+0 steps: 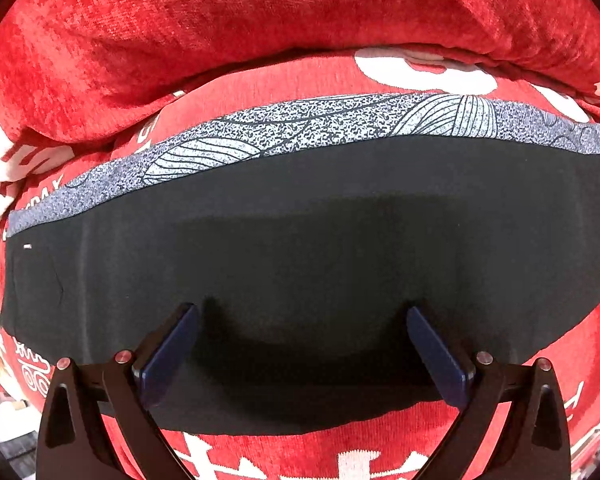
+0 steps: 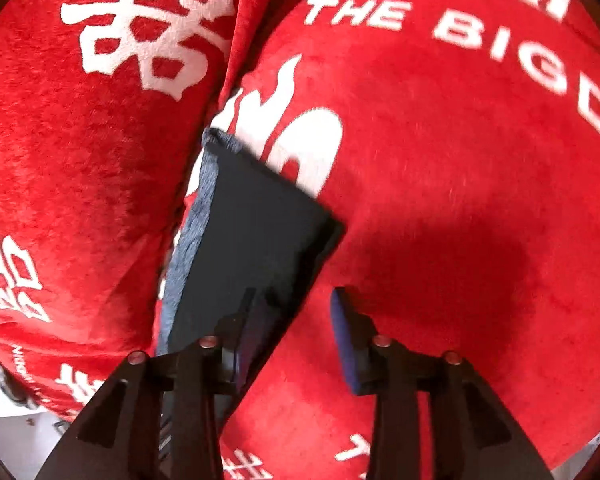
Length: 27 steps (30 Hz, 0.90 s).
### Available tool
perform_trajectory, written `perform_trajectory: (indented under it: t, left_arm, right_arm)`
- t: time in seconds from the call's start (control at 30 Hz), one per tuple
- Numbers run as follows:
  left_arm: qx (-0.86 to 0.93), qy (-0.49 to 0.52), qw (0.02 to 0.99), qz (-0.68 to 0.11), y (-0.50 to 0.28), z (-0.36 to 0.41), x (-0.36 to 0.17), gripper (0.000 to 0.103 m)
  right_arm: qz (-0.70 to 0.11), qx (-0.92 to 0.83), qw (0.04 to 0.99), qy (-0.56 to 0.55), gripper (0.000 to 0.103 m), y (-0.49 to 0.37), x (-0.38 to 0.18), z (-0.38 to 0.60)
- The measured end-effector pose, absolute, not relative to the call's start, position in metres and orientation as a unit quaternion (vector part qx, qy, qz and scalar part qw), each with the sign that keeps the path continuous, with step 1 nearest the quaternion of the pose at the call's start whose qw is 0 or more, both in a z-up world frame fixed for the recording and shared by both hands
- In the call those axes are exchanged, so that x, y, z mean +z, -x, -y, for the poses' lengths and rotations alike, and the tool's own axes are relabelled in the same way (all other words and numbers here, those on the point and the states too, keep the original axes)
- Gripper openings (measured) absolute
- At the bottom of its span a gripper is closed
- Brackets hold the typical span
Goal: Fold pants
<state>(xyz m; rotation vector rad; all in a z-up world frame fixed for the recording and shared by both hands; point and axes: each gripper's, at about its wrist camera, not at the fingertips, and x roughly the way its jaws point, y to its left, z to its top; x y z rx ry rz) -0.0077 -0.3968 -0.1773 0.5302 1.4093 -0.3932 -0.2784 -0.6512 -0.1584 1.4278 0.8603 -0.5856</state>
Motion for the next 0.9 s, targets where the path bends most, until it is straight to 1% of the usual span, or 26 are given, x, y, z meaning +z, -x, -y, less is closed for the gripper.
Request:
perform_trajectory:
  t: [0.4,0.6,0.63,0.67,0.83,0.87,0.9]
  left_arm:
    - [-0.175,-0.243,0.714,-0.634,0.013,0.401,-0.175,0.103]
    - [-0.179,-0.242,0.715,-0.63,0.008,0.397,-0.18,0.103]
    - [-0.18,-0.243,0.716,-0.629,0.009,0.397,-0.18,0.103]
    - [-0.181,-0.244,0.717,-0.627,0.009,0.397,-0.18,0.103]
    - [-0.185,-0.249,0.713,-0.629,0.007,0.398,-0.178,0.103]
    - [-0.183,-0.251,0.715,-0.626,0.006,0.4,-0.173,0.103]
    - [-0.186,-0.249,0.72,-0.621,0.005,0.403,-0.168,0.103]
  right_arm:
    - [-0.367,-0.224,0.658,-0.618,0.04,0.262,-0.169,0.642]
    - [-0.331,-0.222,0.677,-0.618,0.042,0.259,-0.176,0.65]
    - [-0.326,-0.221,0.682,-0.616,0.044,0.255,-0.176,0.652]
    - [-0.323,-0.219,0.686,-0.614,0.044,0.253,-0.176,0.653]
    - [-0.324,-0.211,0.71,-0.588,0.044,0.233,-0.174,0.654]
    - [-0.328,-0.212,0.703,-0.594,0.043,0.231,-0.176,0.655]
    - [-0.332,-0.216,0.69,-0.605,0.031,0.23,-0.177,0.657]
